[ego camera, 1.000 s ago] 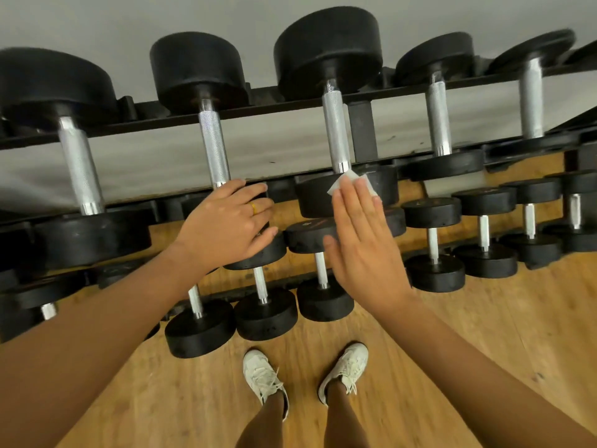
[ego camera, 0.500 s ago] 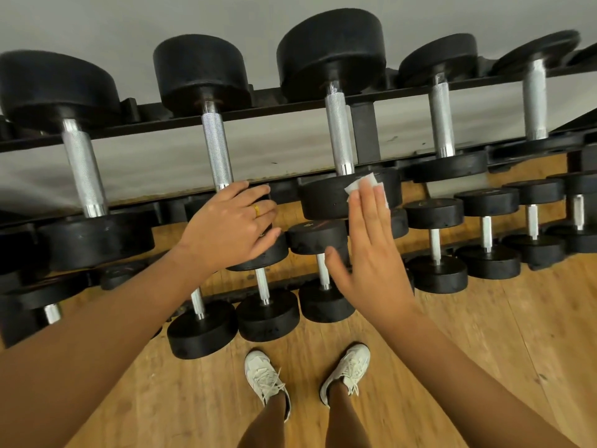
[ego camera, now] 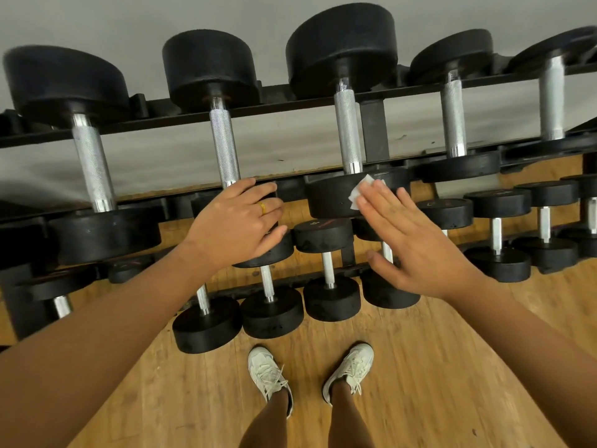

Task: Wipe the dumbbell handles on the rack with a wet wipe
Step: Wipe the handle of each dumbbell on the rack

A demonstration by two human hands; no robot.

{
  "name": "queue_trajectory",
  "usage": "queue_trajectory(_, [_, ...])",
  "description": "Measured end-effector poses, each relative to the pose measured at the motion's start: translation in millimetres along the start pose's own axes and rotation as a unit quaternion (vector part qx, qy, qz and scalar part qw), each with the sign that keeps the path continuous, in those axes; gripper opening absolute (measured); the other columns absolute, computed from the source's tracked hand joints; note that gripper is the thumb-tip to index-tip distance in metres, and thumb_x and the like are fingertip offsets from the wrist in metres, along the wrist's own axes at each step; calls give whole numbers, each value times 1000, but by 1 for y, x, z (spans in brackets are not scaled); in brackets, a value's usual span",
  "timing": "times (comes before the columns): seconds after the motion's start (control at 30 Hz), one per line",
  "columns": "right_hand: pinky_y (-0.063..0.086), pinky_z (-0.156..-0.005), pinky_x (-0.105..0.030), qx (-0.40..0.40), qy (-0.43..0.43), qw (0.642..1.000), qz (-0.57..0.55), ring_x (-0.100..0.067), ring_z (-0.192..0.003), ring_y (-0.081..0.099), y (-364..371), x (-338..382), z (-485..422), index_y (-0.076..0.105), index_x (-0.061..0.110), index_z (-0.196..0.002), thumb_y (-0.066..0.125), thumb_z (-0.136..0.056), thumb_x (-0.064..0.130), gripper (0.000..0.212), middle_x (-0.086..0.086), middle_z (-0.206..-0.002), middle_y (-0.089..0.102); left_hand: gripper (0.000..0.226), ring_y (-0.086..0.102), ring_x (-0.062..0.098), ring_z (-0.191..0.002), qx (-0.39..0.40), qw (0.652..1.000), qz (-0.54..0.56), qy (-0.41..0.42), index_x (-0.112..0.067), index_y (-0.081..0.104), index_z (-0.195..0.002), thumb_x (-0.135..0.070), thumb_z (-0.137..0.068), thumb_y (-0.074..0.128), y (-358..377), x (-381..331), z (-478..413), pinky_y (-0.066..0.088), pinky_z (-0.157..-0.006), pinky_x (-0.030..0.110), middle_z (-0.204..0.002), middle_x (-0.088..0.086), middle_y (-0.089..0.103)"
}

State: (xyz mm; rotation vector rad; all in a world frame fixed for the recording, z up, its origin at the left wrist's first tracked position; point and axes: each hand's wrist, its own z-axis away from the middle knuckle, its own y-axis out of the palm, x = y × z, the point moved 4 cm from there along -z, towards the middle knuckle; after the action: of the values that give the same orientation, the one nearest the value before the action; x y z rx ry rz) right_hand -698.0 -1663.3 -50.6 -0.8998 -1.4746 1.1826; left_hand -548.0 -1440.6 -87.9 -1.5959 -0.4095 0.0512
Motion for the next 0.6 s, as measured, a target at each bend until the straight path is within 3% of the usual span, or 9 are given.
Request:
queue_trajectory(0.2, [3,-126,-47,-33,79,989,118,-31,-155,-5,9,35,-33,8,2,-159,50,-97,20,77,-18,-167,-1,52,56,29,-134,-7,1000,5,2,-10,76,-119,-41,-110,35,-1,-1,0,38,-114,48,-124,8,73])
queue_trajectory(0.37, [11,-125,-49,-1,66,983,169,-33,-155,-2,12,37,-8,7,2,-159,50,-96,20,78,-18,-167,-2,55,56,28,-134,-9,1000,1,-4,-9,75,-120,-42,-111,32,0,-1,0,37,-115,47,-124,8,73])
queue_trajectory(0.6, [4,-126,-49,31,61,971,230,-34,-154,-8,12,48,-35,3,1,-158,45,-98,23,76,-19,-166,-7,56,57,28,-133,-14,1000,-1,-5,-8,75,-119,-41,-110,31,0,0,1,34,-116,47,-123,9,74])
